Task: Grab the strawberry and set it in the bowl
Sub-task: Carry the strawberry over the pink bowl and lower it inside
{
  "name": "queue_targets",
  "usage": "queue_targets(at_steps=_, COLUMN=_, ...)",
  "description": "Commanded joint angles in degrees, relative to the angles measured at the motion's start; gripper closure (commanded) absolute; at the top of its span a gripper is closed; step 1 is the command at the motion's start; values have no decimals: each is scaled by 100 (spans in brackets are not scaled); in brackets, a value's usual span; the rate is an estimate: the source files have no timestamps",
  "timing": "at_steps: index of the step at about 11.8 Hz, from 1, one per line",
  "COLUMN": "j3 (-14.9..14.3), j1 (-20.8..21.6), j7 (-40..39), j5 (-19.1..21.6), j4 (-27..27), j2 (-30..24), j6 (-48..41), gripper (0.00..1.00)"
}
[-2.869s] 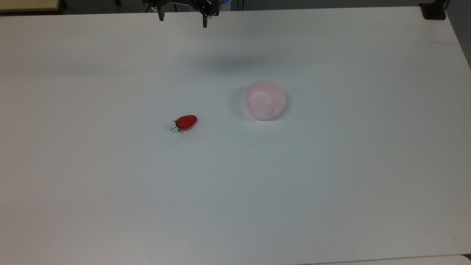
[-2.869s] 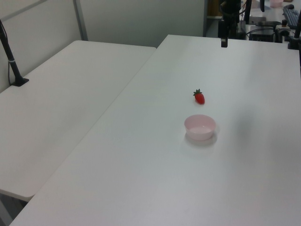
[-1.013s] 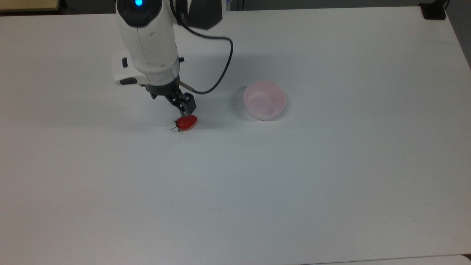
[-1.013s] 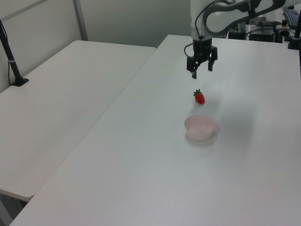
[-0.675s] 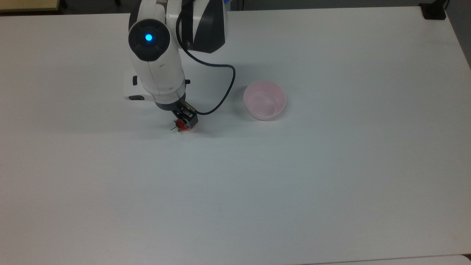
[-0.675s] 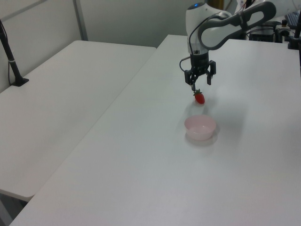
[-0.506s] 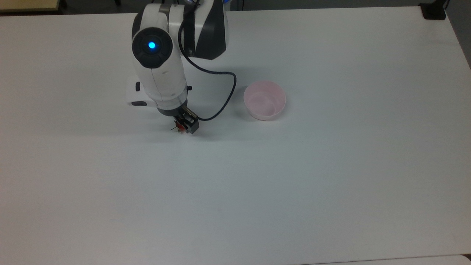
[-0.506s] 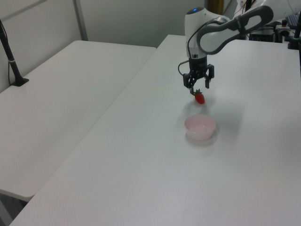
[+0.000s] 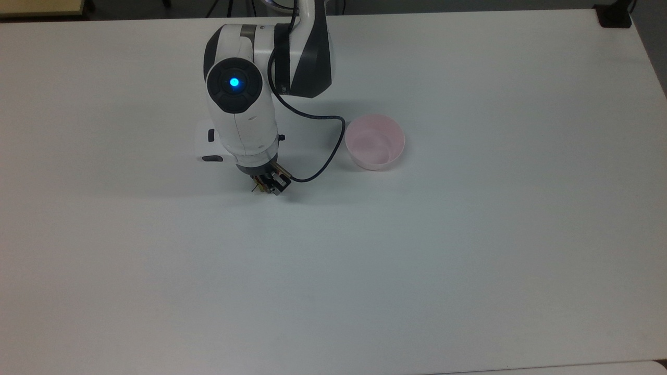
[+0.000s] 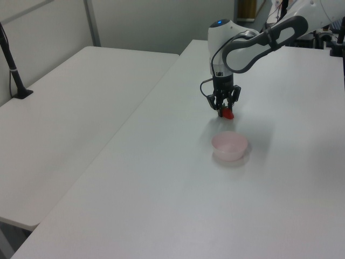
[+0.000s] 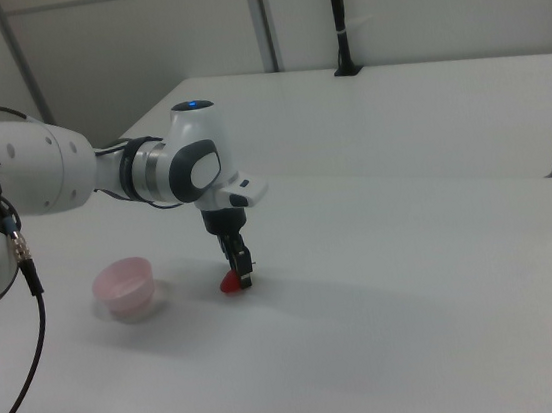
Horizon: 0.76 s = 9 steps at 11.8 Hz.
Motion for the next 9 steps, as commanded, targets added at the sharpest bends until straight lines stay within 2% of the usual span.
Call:
queue_targets(at_steps=1, j3=118, j1=52, j7=-979, j5=-27, j4=-74, j2=-545, j6=-532, gripper=72)
queue_targets(at_steps=3, j3=583, j1=69, j7=-1842, j5=-27, j4=-83, j2=-879, j6=-982, gripper=72)
queue_targets(at_steps=4, j3=742, j1=200, j7=-2011, j5=-44, j4=-83, j2=-976, j6=-1088, gripper=72)
queue_targets(at_steps=6, j3=796, j1=691, j7=-1934, j5=-289, j4=-179, j2=-1038, j6=-1107, gripper=72)
queue_targets(at_steps=9, j3=796, j1=1298, j7=-1382, j5=-614, j4=-530, j2=-1056, j6=-1010, gripper=71)
